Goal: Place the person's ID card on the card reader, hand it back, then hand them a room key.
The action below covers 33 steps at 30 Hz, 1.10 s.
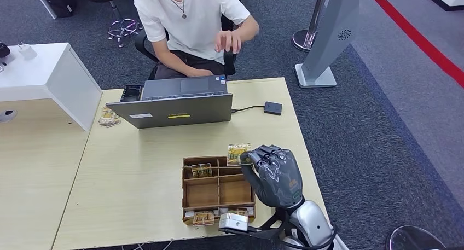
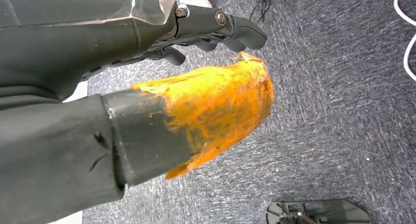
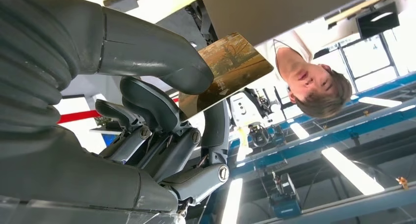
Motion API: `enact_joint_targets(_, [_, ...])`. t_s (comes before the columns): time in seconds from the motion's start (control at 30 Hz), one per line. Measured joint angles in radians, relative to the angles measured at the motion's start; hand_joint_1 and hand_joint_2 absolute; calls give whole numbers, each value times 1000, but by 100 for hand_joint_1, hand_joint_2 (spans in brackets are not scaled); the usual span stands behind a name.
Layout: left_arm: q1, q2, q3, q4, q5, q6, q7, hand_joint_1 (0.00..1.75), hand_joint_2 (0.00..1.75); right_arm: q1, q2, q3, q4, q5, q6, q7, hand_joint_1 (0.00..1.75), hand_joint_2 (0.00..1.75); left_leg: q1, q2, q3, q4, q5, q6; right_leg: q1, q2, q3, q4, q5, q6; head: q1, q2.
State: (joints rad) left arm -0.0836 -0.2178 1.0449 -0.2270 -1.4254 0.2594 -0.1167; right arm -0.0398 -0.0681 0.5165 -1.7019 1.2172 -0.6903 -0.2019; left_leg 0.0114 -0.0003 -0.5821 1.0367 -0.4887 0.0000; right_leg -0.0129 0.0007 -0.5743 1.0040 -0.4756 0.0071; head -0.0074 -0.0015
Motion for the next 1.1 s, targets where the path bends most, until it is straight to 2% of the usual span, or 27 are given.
enact_joint_targets(0.27, [0,0,0,0,-10,0,0,0,0,-83,26,-13,42,-30,24,9,175,175,0,0,0,0,0,0,0,0,0,0,0,0,0,0])
enact_joint_targets(0.7, [-7,0,-17,0,-26,-2,8,0,0,-247,95,-22,221,-60,93,51,175,175,0,0,0,0,1,0,0,0,0,0,0,0,0,0])
enact_joint_targets(0.73, [-8,0,-19,0,-28,-2,9,0,0,-257,101,-23,235,-62,95,54,167,175,0,0,0,0,1,0,0,0,0,0,0,0,0,0])
enact_joint_targets(0.77, [-9,0,-20,0,-30,-2,10,0,0,-265,106,-23,248,-64,98,55,152,175,0,0,0,0,1,0,0,0,0,0,0,0,0,0])
enact_joint_targets(0.83, [-10,0,-23,0,-31,-2,12,0,0,-280,117,-24,273,-68,102,57,65,175,0,0,0,0,1,0,0,0,0,0,0,0,0,0])
enact_joint_targets(0.87, [-10,0,-24,0,-31,-2,12,0,0,-285,122,-25,284,-68,103,58,28,175,0,0,0,0,1,0,0,0,0,0,0,0,0,0])
enact_joint_targets(0.9, [-10,0,-24,0,-31,-2,13,0,0,-289,127,-26,294,-69,104,60,0,175,0,0,0,0,1,0,0,0,0,0,0,0,0,0])
enact_joint_targets(1.1, [-10,0,-24,0,-31,-2,16,0,0,-301,141,-32,334,-69,104,68,0,175,0,0,0,0,1,0,0,0,0,0,0,0,0,0])
